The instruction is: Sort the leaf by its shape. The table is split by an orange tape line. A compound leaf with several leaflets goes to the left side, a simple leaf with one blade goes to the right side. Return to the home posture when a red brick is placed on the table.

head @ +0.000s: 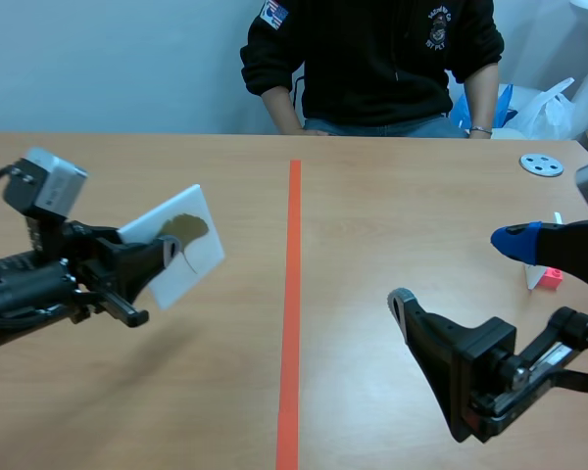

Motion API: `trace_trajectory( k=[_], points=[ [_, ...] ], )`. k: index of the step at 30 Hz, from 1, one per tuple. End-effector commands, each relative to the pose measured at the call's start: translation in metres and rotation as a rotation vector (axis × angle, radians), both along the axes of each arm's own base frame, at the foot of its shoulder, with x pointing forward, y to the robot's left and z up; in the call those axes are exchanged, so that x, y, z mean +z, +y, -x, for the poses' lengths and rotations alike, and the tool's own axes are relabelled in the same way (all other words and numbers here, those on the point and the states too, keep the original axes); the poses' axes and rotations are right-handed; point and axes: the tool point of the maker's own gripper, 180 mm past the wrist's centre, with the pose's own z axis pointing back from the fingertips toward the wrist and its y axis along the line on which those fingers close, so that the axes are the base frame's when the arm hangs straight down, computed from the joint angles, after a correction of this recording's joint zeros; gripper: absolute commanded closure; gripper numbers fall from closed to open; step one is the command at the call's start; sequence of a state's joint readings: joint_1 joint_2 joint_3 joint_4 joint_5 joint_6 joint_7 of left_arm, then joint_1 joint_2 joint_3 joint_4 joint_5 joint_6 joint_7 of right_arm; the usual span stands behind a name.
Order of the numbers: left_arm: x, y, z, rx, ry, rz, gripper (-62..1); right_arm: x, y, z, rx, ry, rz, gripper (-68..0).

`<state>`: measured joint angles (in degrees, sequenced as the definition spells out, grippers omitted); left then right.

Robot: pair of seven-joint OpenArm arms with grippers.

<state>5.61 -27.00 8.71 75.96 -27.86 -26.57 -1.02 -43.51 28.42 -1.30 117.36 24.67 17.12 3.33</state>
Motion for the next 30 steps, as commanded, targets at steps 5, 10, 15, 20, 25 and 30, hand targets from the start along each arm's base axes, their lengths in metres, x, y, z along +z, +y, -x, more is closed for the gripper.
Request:
trace_trajectory(
  k=[5,10,15,20,25,30],
  points=[
    [0.018,0.055,-0.028,0.232,-0.058,-0.009,-5.5,0.007,-0.003,-0.006,-0.005,-0.034,-0.003,-67.9],
    [0.027,0.088,-0.04,0.376,-0.087,-0.033,-5.5,0.007,-0.003,-0.006,-0.005,-0.034,-0.003,-67.9],
    [0.023,0.101,-0.045,0.431,-0.081,-0.045,-5.5,0.007,-0.003,-0.006,-0.006,-0.034,-0.003,-67.9],
    [0.011,0.128,-0.057,0.508,-0.077,-0.052,-5.5,0.007,-0.003,-0.006,-0.006,-0.034,-0.003,-67.9],
    [0.005,0.157,-0.071,0.588,-0.096,-0.043,-5.5,0.007,-0.003,-0.006,-0.006,-0.034,-0.003,-67.9],
    [-0.01,0.171,-0.076,0.615,-0.109,-0.077,-5.5,0.007,-0.003,-0.006,-0.005,-0.034,-0.003,-67.9]
  ],
)
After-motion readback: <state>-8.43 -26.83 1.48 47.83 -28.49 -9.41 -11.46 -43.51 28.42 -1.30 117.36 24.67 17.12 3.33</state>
